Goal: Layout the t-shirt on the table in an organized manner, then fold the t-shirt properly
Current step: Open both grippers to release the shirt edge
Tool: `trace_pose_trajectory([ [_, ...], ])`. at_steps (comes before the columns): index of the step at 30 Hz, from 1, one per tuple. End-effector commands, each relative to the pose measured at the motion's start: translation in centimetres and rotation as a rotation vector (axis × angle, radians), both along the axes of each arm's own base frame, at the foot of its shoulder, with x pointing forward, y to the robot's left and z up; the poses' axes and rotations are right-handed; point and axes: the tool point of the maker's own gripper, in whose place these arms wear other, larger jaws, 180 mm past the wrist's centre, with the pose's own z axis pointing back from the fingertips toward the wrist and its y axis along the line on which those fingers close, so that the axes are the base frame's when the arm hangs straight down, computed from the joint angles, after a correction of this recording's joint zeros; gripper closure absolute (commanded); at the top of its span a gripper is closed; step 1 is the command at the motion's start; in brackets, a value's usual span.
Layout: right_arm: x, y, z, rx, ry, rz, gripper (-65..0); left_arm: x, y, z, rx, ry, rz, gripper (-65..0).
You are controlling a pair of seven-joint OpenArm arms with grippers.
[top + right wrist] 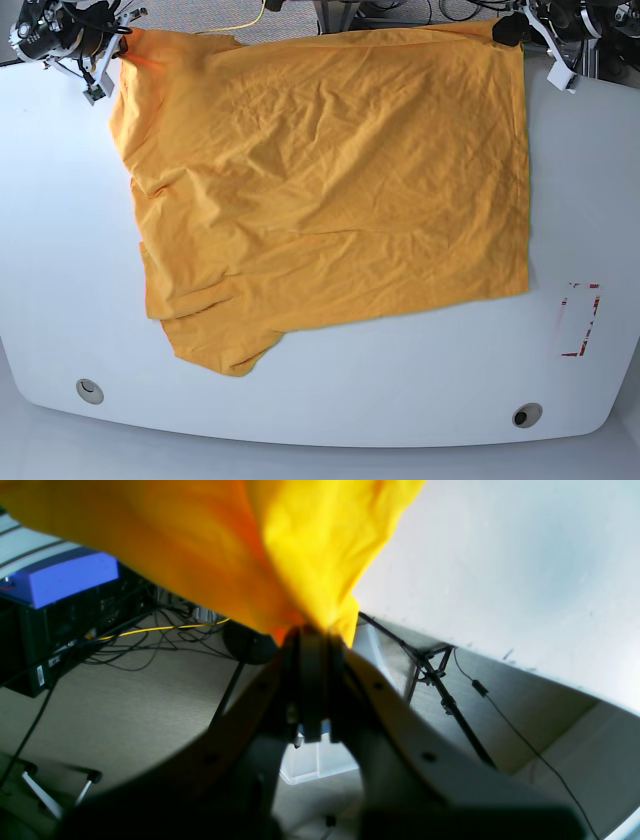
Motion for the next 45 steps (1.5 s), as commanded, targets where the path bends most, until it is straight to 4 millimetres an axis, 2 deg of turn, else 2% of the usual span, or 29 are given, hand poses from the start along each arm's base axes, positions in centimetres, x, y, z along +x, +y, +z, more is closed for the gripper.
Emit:
trace_pose_trajectory([
  [1,0.4,-0.3,0.6,-0.009,-0.019,0.011,0.0,0.4,0.0,0.6,-0.002,-0.02,-0.02,0.0],
  [4,0.7,-0.3,0.7,-0.011,-0.026,0.01,-1.0,0.6,0.3,0.8,0.007,-0.019,-0.041,0.0],
  [6,0.9,-0.3,0.7,-0.012,-0.032,0.01,-4.6,0.7,0.4,0.8,0.011,-0.021,-0.046,0.0],
  [11,1.2,-0.7,1.0,-0.017,-0.048,-0.004,-22.0,0.8,0.5,0.7,0.015,-0.02,-0.047,0.0],
  [13,1.2,-1.6,1.4,-0.035,-0.058,-0.026,-30.1,0.5,0.6,0.6,0.022,-0.007,-0.058,-7.5],
  [18,1.3,-2.3,1.8,-0.051,-0.071,-0.047,-41.4,0.5,2.2,0.9,0.072,0.017,-0.061,-25.4],
  [21,1.4,-2.4,1.8,-0.053,-0.074,-0.047,-45.5,0.5,3.3,1.2,0.104,0.029,-0.061,-29.9],
  [27,2.3,-3.1,2.4,-0.072,-0.103,-0.056,-46.8,1.4,5.8,2.3,0.175,0.017,-0.043,-30.8],
  [30,3.5,-4.2,3.2,-0.097,-0.152,-0.09,-47.1,3.2,7.2,3.4,0.21,-0.037,-0.017,-31.0],
  [33,5.3,-5.0,4.2,-0.111,-0.218,-0.116,-47.2,6.0,7.9,4.9,0.219,-0.125,0.005,-31.1],
  [37,9.4,-5.5,6.0,-0.108,-0.344,-0.138,-47.4,10.6,8.4,7.3,0.233,-0.268,0.019,-31.1],
  [41,13.7,-5.4,7.3,-0.065,-0.455,-0.162,-47.4,15.6,7.0,9.3,0.209,-0.395,-0.004,-31.1],
  [45,17.2,-5.1,6.8,-0.017,-0.479,-0.176,-47.4,19.4,5.7,9.3,0.229,-0.458,-0.045,-31.1],
])
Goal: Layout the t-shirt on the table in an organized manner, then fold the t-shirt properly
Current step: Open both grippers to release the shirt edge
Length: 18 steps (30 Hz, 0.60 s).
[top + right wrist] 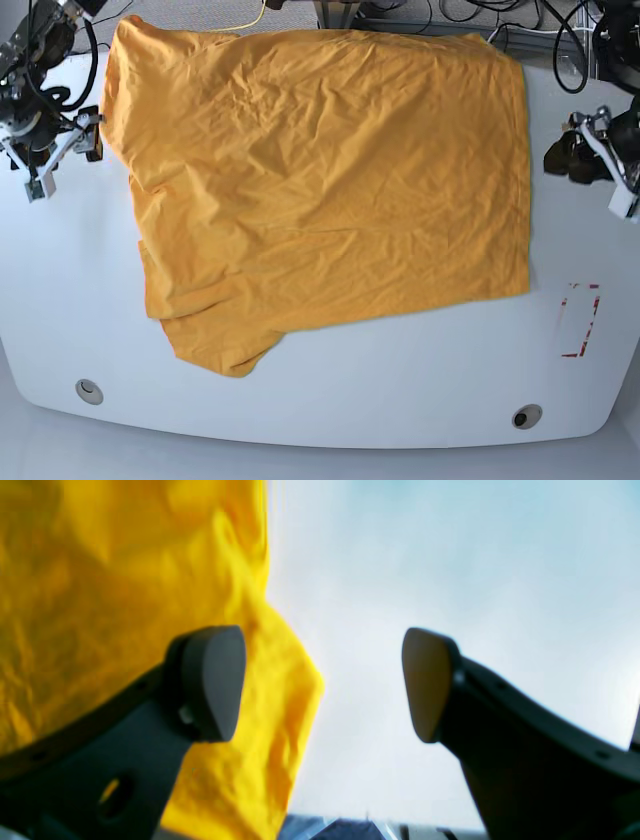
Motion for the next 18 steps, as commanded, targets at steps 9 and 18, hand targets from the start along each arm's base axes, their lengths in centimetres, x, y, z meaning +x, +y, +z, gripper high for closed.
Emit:
trace_pose_trajectory([
  [9,8.7,-0.4,-0.7,0.078,-0.109,-0.014,-47.4,6.6,-1.6,-1.5,0.02,-0.07,0.027,-31.0],
  [18,11.6,0.6,-2.8,0.198,-0.093,-0.025,-47.4,9.2,-3.8,-1.3,-0.005,-0.107,0.019,-30.8],
])
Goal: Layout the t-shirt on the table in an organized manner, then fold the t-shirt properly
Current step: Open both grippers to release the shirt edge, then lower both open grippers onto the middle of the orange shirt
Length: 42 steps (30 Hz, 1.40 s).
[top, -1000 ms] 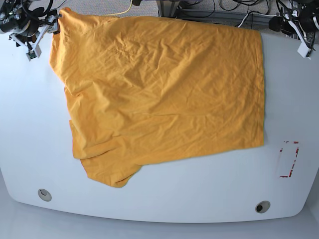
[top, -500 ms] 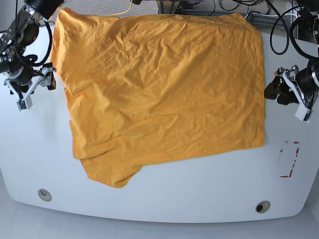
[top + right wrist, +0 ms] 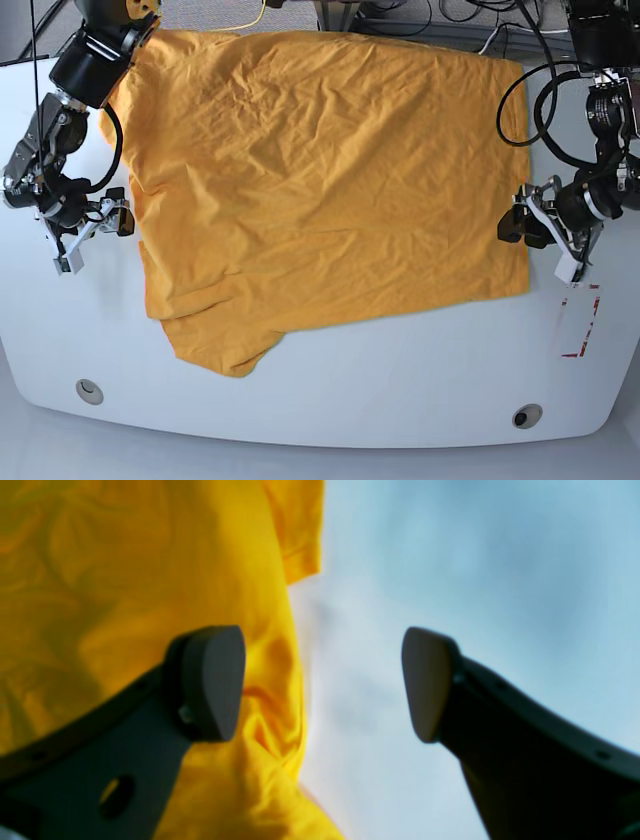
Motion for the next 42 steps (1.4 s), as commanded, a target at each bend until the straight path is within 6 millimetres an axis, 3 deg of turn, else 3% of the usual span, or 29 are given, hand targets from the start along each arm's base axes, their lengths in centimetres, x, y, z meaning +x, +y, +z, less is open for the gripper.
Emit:
trace_pose_trajectory([
  [1,1.2,-1.0,1.1,0.006,-0.052,-0.02,-47.4,1.0,-0.1,1.4,0.012,-0.051,-0.008,-30.8],
  [15,1.2,-0.2,-4.0,0.177,-0.049,-0.097,-47.1,1.5,-1.1,1.4,0.024,-0.058,-0.031,-30.7],
  [27,0.7,4.8,-6.7,0.212,0.016,0.009,-45.8,1.5,-1.1,1.3,0.026,-0.055,-0.03,-30.7],
  [31,0.8,4.8,-6.6,0.212,0.005,0.006,-35.2,1.5,-1.1,1.2,0.026,-0.054,-0.029,-30.7],
  [37,0.7,4.7,-6.7,0.21,0.008,0.007,-8.1,1.5,-1.1,1.2,0.026,-0.054,-0.029,-30.7],
  [39,0.7,4.6,-6.7,0.207,0.009,0.007,-4.1,1.4,-1.1,1.2,0.026,-0.052,-0.029,-30.7],
  [42,0.7,3.4,-6.2,0.183,0.005,0.002,-3.3,1.1,-1.1,0.8,0.024,-0.041,-0.029,-30.7],
])
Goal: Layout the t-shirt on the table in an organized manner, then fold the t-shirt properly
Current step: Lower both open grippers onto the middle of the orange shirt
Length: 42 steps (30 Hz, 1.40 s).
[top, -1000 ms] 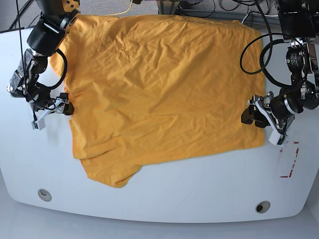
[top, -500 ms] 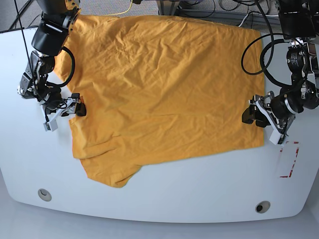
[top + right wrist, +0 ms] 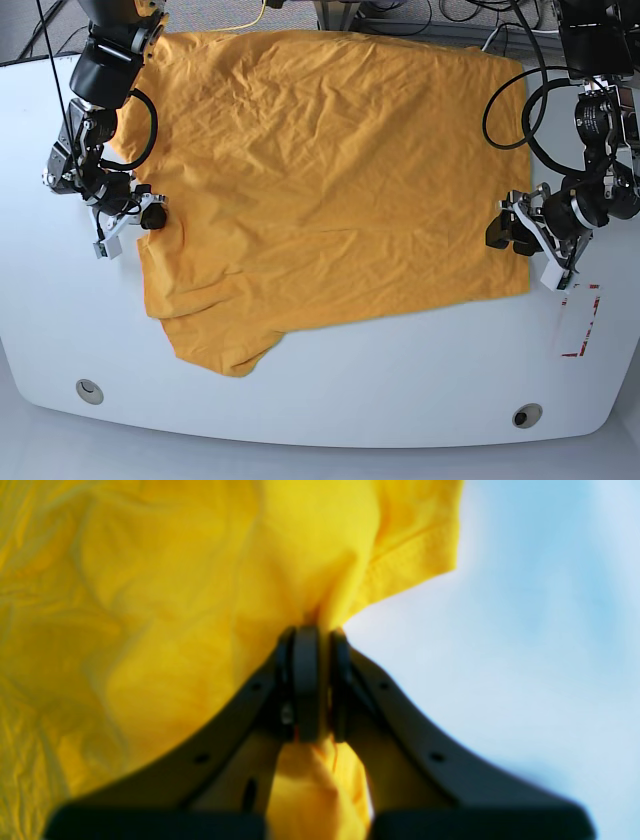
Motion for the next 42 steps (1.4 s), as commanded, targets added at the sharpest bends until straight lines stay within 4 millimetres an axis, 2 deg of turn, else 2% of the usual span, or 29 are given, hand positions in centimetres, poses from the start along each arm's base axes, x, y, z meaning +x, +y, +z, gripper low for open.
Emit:
trace_pose_trajectory([
  [1,0.1,-2.1,0.9,-0.056,0.007,-0.001,-3.3,0.5,0.2,1.1,0.0,-0.039,-0.001,-30.7],
  [10,-0.2,-5.3,1.9,-0.127,0.011,-0.013,-3.3,0.5,-0.6,0.8,-0.024,-0.034,-0.003,-30.7],
  [18,-0.1,-7.7,3.2,-0.178,0.004,-0.024,-3.8,-0.1,-1.7,-1.1,-0.031,0.024,-0.036,-30.7],
  [21,-0.1,-8.2,3.5,-0.19,0.002,-0.027,-11.7,-0.2,-2.2,-1.7,-0.032,0.042,-0.051,-30.7],
  [26,0.5,-8.2,5.1,-0.224,-0.043,-0.011,-36.3,-0.3,-3.2,-1.9,-0.038,0.041,-0.076,-30.7],
  [28,1.1,-7.9,6.4,-0.249,-0.081,0.003,-46.9,-0.3,-3.9,-2.0,-0.044,0.033,-0.089,-30.7],
  [30,1.1,-7.6,7.3,-0.271,-0.107,0.019,-54.7,-0.4,-4.3,-2.3,-0.039,0.037,-0.102,-30.7],
  [33,1.0,-7.0,8.8,-0.319,-0.154,0.052,-60.4,-0.5,-5.0,-2.8,-0.035,0.044,-0.108,-30.7],
  [37,1.2,-4.0,10.8,-0.338,-0.241,0.098,-59.6,-0.9,-5.5,-3.8,-0.015,0.056,-0.1,-30.6],
  [42,-0.2,-0.5,11.0,-0.335,-0.271,0.146,-52.5,-1.4,-6.1,-4.9,0.01,0.04,-0.081,-29.7],
])
